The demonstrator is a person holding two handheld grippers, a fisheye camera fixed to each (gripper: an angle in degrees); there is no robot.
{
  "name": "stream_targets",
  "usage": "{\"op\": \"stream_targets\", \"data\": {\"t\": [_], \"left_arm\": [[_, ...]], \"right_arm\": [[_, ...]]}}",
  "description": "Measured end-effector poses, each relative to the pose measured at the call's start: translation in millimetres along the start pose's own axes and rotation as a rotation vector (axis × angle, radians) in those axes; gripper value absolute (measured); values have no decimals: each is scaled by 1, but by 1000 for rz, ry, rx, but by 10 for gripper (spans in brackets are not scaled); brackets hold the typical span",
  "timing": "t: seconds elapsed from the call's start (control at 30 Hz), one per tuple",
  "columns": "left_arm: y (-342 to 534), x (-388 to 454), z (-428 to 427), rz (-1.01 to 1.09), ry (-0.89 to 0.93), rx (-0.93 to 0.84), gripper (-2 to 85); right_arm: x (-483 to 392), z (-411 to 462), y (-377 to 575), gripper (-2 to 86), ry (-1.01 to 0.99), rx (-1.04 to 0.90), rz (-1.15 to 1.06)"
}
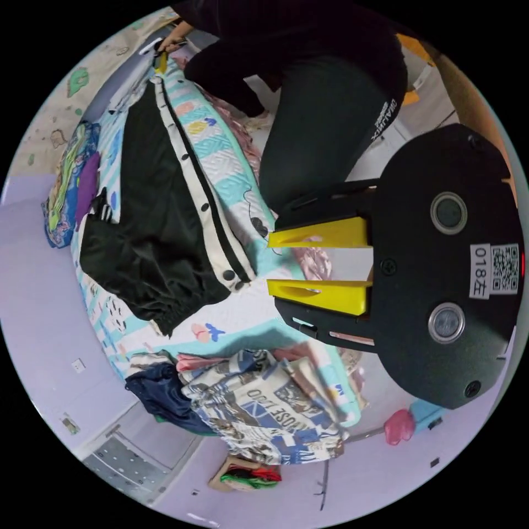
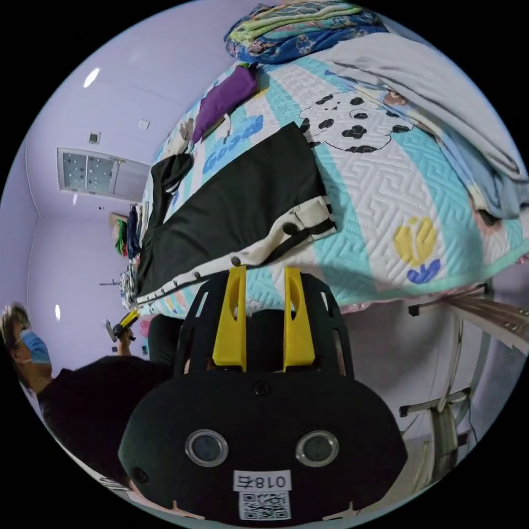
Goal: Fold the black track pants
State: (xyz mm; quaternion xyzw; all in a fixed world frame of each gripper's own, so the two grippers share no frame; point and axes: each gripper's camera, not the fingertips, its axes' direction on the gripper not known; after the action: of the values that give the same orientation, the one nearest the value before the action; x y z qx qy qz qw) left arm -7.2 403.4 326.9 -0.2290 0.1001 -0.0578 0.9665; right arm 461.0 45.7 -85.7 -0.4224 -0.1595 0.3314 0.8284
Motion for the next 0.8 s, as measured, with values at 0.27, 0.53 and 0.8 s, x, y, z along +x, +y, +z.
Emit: {"op": "stream_targets", "data": {"t": [0.27,0.53,0.8], "left_arm": [[-154,-49,-23,-29,-137,282,100],[-352,-73,136,-39,-89,-29,123],[-416,-33,211,29,-160,-222,113]], "right_arm": [[-104,-38,-39,102,-14,192,-207],[-285,98,-203,113,26,100,-469],[-391,212,-319,137,108,-27,-320]]}}
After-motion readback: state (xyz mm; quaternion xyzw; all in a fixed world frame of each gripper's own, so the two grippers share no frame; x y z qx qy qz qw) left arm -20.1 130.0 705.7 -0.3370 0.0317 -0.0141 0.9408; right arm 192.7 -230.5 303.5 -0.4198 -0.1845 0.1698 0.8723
